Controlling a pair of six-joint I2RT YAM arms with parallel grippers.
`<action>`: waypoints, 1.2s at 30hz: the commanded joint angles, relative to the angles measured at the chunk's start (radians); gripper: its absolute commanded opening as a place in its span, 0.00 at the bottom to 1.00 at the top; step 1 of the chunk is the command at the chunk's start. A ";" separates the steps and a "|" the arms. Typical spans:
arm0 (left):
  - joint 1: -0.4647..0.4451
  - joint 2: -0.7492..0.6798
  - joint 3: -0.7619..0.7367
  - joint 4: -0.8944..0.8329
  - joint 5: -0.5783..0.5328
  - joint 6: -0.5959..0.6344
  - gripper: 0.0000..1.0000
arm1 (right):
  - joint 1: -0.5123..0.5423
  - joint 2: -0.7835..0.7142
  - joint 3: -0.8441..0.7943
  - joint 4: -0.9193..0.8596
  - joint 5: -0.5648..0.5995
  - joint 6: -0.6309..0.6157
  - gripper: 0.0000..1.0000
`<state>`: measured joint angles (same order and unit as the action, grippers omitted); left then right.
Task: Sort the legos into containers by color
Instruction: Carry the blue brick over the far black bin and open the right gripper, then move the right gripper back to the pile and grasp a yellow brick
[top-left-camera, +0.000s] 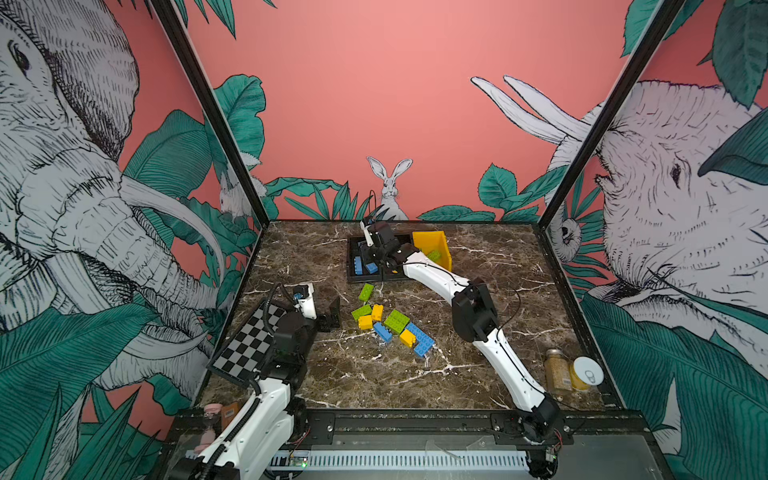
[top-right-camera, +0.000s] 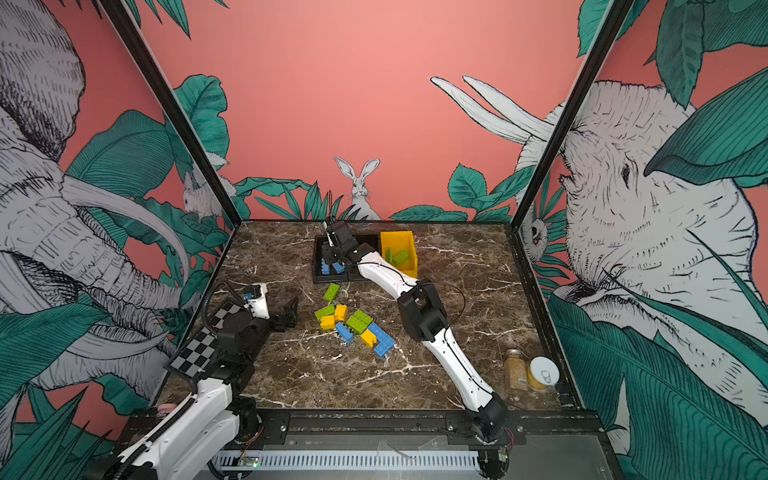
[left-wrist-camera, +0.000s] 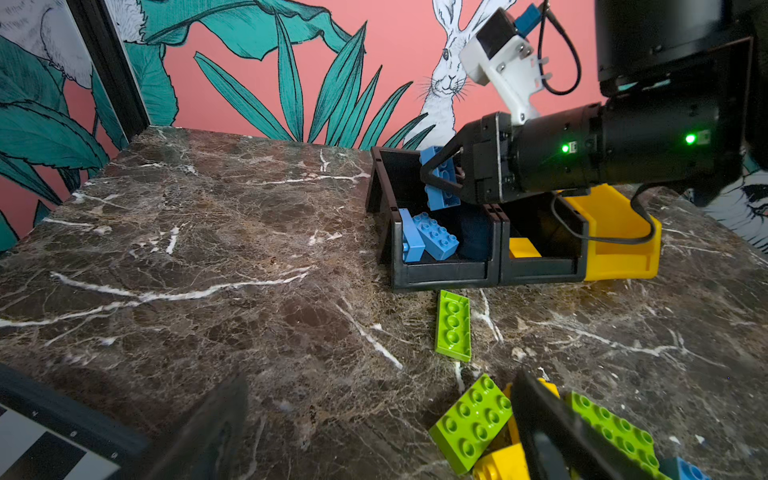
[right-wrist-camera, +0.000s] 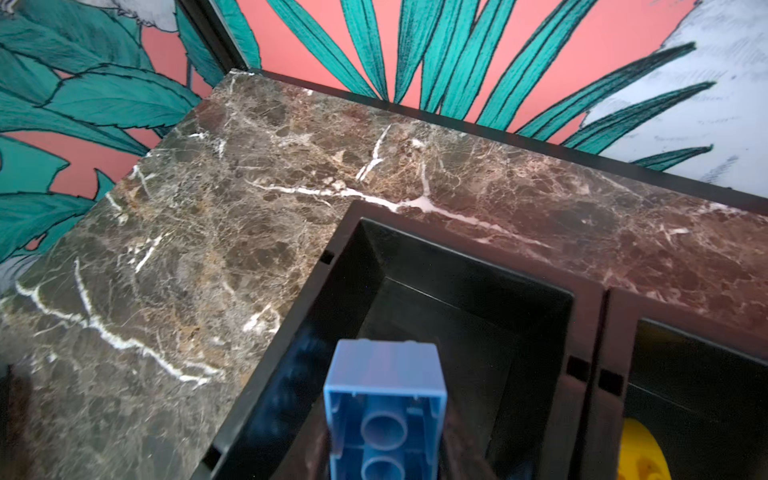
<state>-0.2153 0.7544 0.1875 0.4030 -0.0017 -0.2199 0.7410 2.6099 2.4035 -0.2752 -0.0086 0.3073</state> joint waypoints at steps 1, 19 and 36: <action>-0.001 0.001 -0.004 0.024 0.001 -0.015 0.99 | -0.001 0.002 0.045 -0.022 0.033 -0.008 0.41; -0.001 0.007 0.005 0.016 0.017 0.002 0.99 | -0.004 -0.710 -0.766 -0.027 -0.095 -0.110 0.68; -0.002 0.069 0.024 0.063 0.116 0.034 0.99 | 0.121 -1.018 -1.007 -0.616 -0.031 -0.055 0.65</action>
<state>-0.2153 0.8131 0.1883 0.4328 0.0898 -0.1978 0.8066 1.5795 1.3846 -0.8520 -0.0830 0.2504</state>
